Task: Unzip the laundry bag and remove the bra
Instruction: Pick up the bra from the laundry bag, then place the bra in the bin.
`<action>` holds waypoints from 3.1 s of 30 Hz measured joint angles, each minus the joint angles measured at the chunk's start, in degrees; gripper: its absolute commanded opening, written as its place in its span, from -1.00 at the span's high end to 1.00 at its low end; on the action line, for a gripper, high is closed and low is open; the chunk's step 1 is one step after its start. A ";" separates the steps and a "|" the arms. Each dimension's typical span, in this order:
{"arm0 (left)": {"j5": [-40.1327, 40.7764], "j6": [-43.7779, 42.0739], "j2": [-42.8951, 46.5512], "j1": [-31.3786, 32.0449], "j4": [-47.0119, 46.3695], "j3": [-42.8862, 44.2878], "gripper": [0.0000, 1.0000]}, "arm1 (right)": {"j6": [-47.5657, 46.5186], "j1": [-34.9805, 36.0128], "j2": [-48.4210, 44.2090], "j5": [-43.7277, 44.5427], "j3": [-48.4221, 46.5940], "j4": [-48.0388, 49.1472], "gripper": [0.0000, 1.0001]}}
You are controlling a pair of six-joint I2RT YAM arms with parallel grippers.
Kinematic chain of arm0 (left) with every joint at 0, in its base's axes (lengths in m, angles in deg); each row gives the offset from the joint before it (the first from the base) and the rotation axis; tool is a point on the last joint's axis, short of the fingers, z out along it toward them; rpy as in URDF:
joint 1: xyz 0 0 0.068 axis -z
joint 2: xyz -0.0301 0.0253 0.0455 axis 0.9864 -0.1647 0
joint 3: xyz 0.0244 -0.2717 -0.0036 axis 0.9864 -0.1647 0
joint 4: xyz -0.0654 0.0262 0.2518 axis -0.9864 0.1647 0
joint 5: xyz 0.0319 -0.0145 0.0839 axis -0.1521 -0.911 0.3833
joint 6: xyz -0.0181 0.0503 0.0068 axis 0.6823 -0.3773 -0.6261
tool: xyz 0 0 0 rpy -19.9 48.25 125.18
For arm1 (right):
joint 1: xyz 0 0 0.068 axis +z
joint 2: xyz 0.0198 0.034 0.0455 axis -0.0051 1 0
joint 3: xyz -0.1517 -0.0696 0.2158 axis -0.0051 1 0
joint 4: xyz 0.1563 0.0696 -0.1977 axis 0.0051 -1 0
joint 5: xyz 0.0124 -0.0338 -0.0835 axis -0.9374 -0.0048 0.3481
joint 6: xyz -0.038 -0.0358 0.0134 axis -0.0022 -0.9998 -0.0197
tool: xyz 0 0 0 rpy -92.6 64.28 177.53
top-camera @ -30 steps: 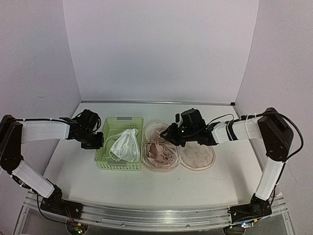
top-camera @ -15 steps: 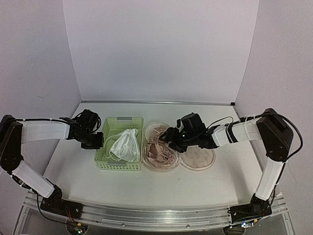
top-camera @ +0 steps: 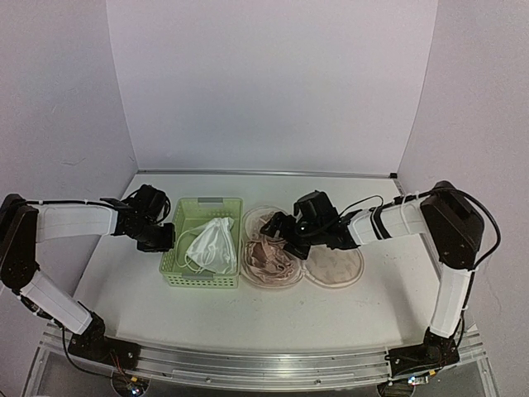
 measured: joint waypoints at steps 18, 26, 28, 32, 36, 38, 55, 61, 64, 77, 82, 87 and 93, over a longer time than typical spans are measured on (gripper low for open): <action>-0.07 -0.04 0.00 0.00 -0.02 -0.02 1.00 | 2.14 0.00 8.83 1.49 -7.91 0.02 -0.12; -0.07 -0.09 0.22 0.00 -0.02 -0.15 1.00 | 2.25 0.00 9.66 1.62 -8.26 0.02 0.55; -0.07 -0.07 0.24 0.00 -0.04 -0.20 1.00 | 2.38 0.00 9.66 1.64 -8.26 0.04 0.77; -0.07 -0.09 0.31 0.00 -0.04 -0.26 1.00 | 2.10 0.00 9.66 1.60 -8.26 0.07 1.00; -0.07 -0.07 0.42 0.00 -0.07 -0.35 1.00 | 2.27 0.00 9.66 1.49 -8.26 0.07 1.00; -0.07 -0.07 0.52 0.00 -0.04 -0.37 1.00 | 2.27 0.00 9.64 1.49 -8.26 0.09 1.00; -0.17 0.00 0.90 0.00 0.00 -0.46 1.00 | 0.11 0.61 -7.19 1.66 -4.13 3.45 1.00; -0.17 0.00 0.90 0.00 0.00 -0.46 1.00 | -1.73 1.22 -11.34 2.58 -4.04 3.87 1.00; -0.13 0.00 0.90 0.00 -0.02 -0.46 1.00 | -2.62 1.51 -12.96 2.82 -4.07 3.87 1.00; -0.11 0.04 0.87 0.00 -0.04 -0.46 1.00 | -7.67 5.60 -15.58 4.37 -10.78 1.36 1.00; -0.13 0.04 0.87 0.00 -0.07 -0.46 1.00 | -9.14 7.87 -16.31 4.70 -14.60 0.72 1.00; -0.13 0.04 0.87 0.00 -0.13 -0.46 1.00 | -9.53 9.97 -16.31 4.68 -17.92 0.42 1.00; -0.17 0.15 0.87 0.00 -0.22 -0.46 1.00 | -8.04 11.52 -14.93 4.72 -19.74 0.33 1.00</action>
